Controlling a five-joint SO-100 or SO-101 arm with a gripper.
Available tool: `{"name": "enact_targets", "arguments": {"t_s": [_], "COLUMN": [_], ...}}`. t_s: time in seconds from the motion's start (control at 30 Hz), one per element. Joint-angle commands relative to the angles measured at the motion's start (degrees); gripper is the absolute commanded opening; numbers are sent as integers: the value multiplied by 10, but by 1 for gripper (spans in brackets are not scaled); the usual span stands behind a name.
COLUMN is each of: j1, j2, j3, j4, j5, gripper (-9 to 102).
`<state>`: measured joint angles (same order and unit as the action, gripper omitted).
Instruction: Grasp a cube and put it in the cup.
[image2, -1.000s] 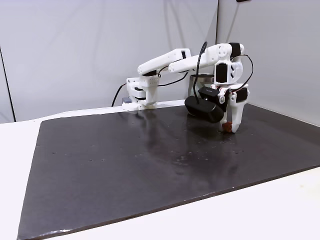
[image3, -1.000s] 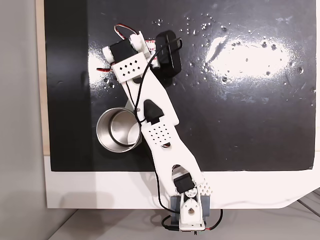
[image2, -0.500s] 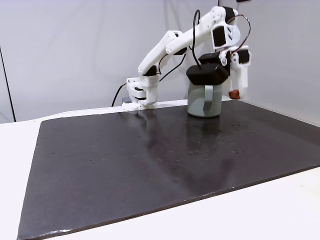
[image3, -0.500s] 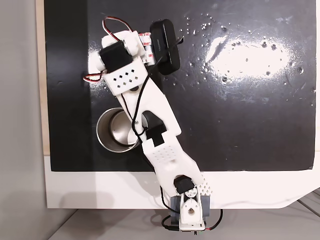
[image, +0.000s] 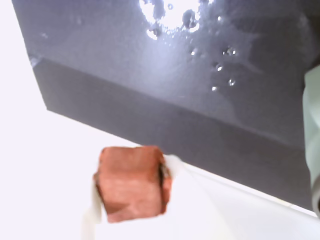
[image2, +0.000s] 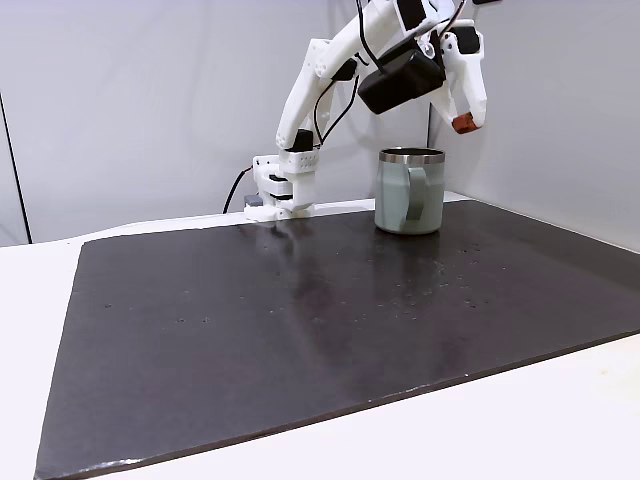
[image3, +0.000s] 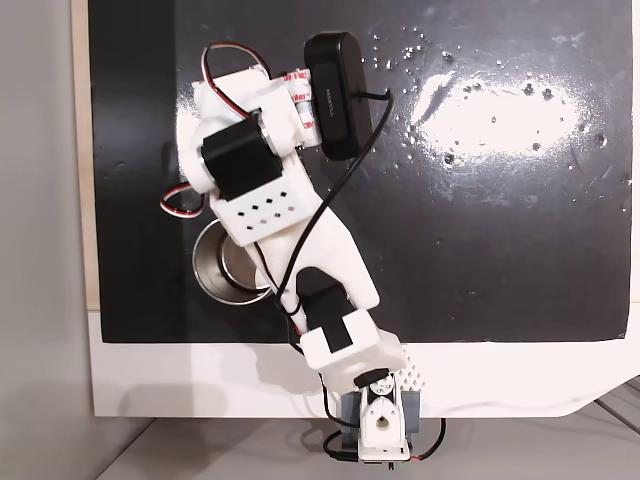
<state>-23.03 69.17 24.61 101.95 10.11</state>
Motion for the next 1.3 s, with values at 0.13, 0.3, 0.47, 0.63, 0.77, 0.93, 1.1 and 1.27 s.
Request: {"name": "enact_targets", "arguments": {"t_s": [0.13,0.3,0.47,0.63,0.77,0.93,1.1,1.27], "j1": [-17,-47,-85,-134,-165,-187,-185,-171], "j2": [127,196,252,306,354,404,442,454], "j3": [69,138,207,269,334,417,482,526], "j4": [8,11,11,13,13,14,14,14], "j5": [-17,-43,-74,-94,-116,-140,-181,-208], "gripper": [6,6,5,5,5,5,5,4]}}
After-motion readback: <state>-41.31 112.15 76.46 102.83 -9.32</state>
